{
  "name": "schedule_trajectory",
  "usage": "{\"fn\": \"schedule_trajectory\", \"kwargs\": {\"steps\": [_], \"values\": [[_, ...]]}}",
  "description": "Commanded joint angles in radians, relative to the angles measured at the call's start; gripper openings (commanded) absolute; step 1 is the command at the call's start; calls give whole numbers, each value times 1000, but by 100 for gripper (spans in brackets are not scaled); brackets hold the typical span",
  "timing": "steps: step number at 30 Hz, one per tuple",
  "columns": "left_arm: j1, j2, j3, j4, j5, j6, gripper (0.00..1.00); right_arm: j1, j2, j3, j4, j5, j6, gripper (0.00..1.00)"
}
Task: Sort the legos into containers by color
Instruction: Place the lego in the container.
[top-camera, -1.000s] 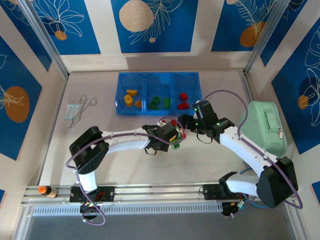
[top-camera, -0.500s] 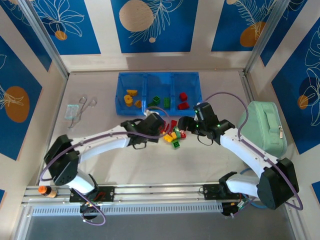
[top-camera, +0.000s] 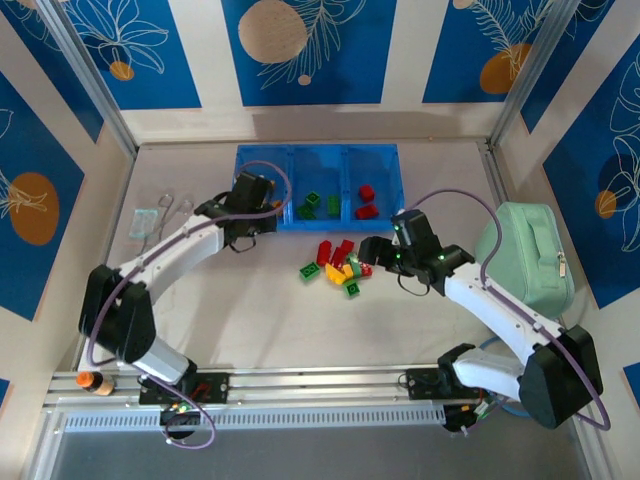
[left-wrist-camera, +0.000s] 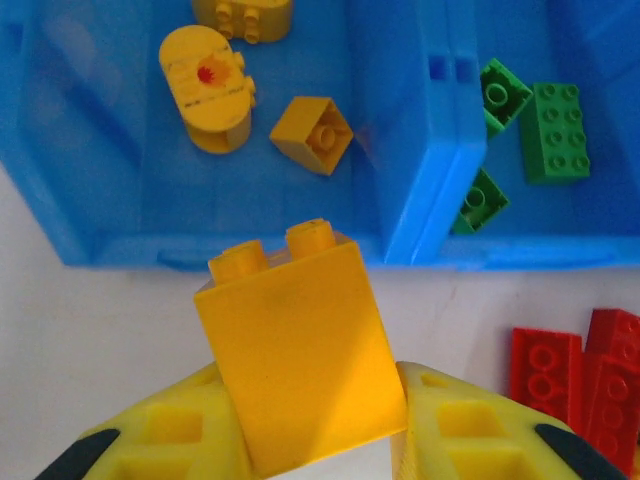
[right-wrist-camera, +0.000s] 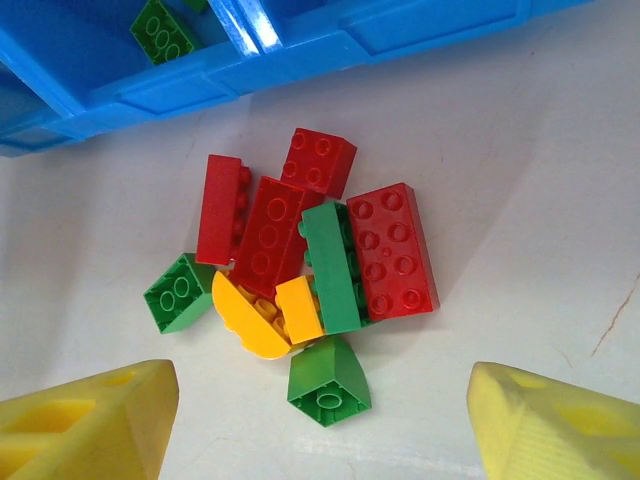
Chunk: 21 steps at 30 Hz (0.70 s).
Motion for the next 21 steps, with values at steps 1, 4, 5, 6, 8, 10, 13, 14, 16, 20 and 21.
{"fn": "schedule_trajectory", "kwargs": {"steps": [1,4,5,6,8,10,13,14,16,20,21], "values": [[52,85,100,-4,63,54,31,12,-32,-14,-22,-5,10,76],[82,177,184,-21,70,67,32,19,-34,-16,-33,-4,10,76],[90,208,212,-26,76,70,32,22,-35,-18,-35,-3,13,76],[96,233,231,-26,83,72,32,24,-36,-18,-37,-5,13,76],[105,282,272,-38,91,73,32,32,-41,-19,-41,-2,13,76],[109,316,309,-61,83,76,33,39,-47,-20,-44,1,15,76],[110,327,312,-42,76,78,44,46,-54,-28,-43,7,15,76],[110,327,313,-40,76,78,49,48,-54,-32,-43,9,15,76],[111,321,321,-44,75,78,56,52,-52,-37,-44,9,15,76],[108,263,294,-23,86,66,62,69,-55,-42,-34,16,6,76],[107,238,276,-11,89,61,62,72,-54,-42,-33,15,2,76]]}}
